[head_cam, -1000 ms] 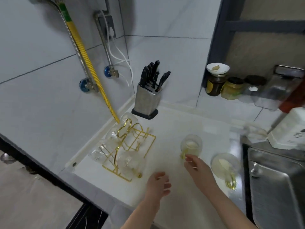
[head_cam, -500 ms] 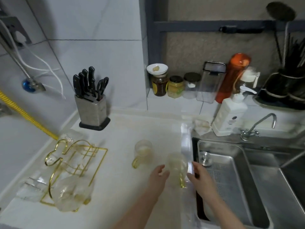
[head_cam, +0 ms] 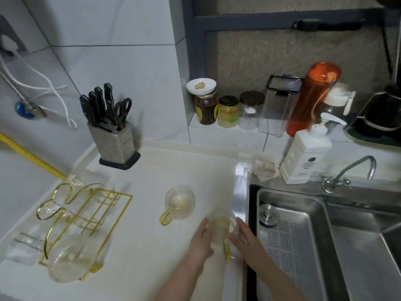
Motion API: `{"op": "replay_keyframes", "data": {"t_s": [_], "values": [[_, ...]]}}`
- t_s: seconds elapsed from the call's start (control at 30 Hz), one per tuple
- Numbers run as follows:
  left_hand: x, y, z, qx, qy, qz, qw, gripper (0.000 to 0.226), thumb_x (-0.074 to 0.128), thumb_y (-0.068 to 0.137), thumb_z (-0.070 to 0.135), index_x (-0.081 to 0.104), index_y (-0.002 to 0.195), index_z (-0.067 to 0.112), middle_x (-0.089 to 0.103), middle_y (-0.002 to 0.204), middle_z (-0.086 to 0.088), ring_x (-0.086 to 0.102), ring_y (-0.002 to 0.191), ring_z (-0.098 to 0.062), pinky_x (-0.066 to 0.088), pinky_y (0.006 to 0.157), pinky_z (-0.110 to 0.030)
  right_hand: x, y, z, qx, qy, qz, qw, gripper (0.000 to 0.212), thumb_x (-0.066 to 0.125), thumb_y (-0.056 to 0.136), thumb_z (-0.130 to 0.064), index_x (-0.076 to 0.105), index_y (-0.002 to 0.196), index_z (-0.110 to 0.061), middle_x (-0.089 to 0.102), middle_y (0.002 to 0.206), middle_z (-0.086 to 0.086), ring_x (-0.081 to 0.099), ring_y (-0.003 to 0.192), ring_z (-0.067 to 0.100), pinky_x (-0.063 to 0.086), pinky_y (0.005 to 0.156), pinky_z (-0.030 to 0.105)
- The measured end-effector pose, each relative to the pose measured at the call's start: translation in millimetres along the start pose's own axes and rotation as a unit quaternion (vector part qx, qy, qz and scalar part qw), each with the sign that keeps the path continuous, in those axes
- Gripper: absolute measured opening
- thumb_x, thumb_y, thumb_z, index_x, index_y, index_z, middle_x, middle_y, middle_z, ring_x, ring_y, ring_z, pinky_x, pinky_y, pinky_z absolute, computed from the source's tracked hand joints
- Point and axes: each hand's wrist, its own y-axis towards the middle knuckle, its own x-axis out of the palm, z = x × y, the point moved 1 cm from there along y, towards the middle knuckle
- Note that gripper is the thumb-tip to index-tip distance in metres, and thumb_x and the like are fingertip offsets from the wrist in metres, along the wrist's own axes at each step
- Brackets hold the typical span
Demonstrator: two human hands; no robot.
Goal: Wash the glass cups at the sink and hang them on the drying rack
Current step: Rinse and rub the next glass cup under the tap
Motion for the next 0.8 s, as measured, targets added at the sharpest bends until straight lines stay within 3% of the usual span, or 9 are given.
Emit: {"op": "replay_keyframes", "data": {"t_s": [0.17,0.27,0.33,0.43,0.53,0.57,0.63,0.73,0.8], "values": [[-1.6,-20.2,-6.5,0.032,-0.013,0.012,0.999,0.041,0.043,0.101,0.038,0.041,0.142,0.033,0.053,0.139,-0.007,0.046,0.132,-0.030,0.046,0.069,-0.021,1.7,-17.3,13.4,-0.042,0.013,0.006,0.999,0.063,0.059,0.085,-0.056,0.037,0.142,-0.040,0.045,0.144,-0.017,0.040,0.135,0.002,0.032,0.116,0.040],[-1.8,-33.2,-0.1,0.086,-0.007,-0.005,0.996,0.034,0.042,0.102,0.034,0.046,0.136,0.035,0.058,0.129,0.007,0.053,0.123,-0.020,0.050,0.085,-0.027,-1.9,-25.0,23.1,-0.062,0.059,0.024,0.996,0.055,0.062,0.085,-0.057,0.042,0.136,-0.047,0.048,0.141,-0.012,0.048,0.130,0.008,0.039,0.111,0.044],[-1.8,-42.6,2.6,0.108,0.002,-0.023,0.994,0.037,0.044,0.101,0.034,0.049,0.138,0.028,0.060,0.130,0.004,0.055,0.122,-0.020,0.050,0.095,-0.035,-4.2,-48.7,0.7,-0.071,0.079,0.047,0.993,0.056,0.063,0.083,-0.058,0.046,0.134,-0.042,0.054,0.136,-0.005,0.055,0.124,0.013,0.044,0.106,0.047],[4.3,-64.9,7.0,0.141,0.028,-0.045,0.989,0.043,0.048,0.099,0.036,0.047,0.140,0.023,0.054,0.131,0.001,0.057,0.116,-0.016,0.055,0.086,-0.030,-8.6,-84.4,-26.3,-0.078,0.091,0.083,0.989,0.050,0.064,0.084,-0.050,0.051,0.130,-0.035,0.065,0.121,-0.006,0.063,0.111,0.012,0.051,0.098,0.038],[16.1,-91.9,11.5,0.177,0.047,-0.079,0.980,0.036,0.049,0.099,0.034,0.047,0.132,0.022,0.053,0.123,0.007,0.057,0.103,-0.004,0.053,0.073,-0.020,-15.3,-113.9,-35.1,-0.092,0.124,0.099,0.983,0.040,0.060,0.087,-0.048,0.048,0.125,-0.048,0.061,0.123,-0.015,0.059,0.113,0.010,0.047,0.100,0.036],[21.4,-101.0,12.8,0.184,0.056,-0.092,0.977,0.032,0.049,0.099,0.034,0.046,0.129,0.023,0.053,0.121,0.011,0.057,0.100,-0.002,0.050,0.071,-0.019,-18.6,-123.0,-33.7,-0.092,0.135,0.104,0.981,0.042,0.058,0.089,-0.044,0.044,0.128,-0.048,0.055,0.128,-0.017,0.055,0.118,0.010,0.043,0.104,0.037],[33.0,-113.3,12.9,0.201,0.073,-0.113,0.970,0.027,0.048,0.098,0.037,0.046,0.123,0.026,0.052,0.120,0.014,0.056,0.099,0.000,0.047,0.071,-0.018,-26.3,-141.9,-29.2,-0.075,0.141,0.117,0.980,0.065,0.059,0.085,-0.055,0.031,0.143,-0.043,0.042,0.137,-0.017,0.043,0.130,0.012,0.034,0.112,0.043],[54.8,-127.8,12.6,0.216,0.086,-0.141,0.962,0.016,0.049,0.097,0.039,0.049,0.111,0.031,0.055,0.115,0.013,0.057,0.102,0.000,0.050,0.085,-0.024,-42.2,-168.9,-24.8,-0.076,0.142,0.144,0.976,0.103,0.067,0.059,-0.079,0.026,0.146,-0.043,0.039,0.147,-0.013,0.040,0.134,0.015,0.032,0.114,0.048],[71.6,-136.7,12.4,0.218,0.088,-0.158,0.959,0.032,0.053,0.092,0.045,0.050,0.119,0.028,0.057,0.121,0.008,0.058,0.109,-0.008,0.049,0.095,-0.032,-55.6,-183.9,-24.5,-0.080,0.156,0.157,0.972,0.111,0.073,0.053,-0.076,0.027,0.146,-0.038,0.042,0.146,-0.010,0.042,0.132,0.013,0.033,0.114,0.043]]}}
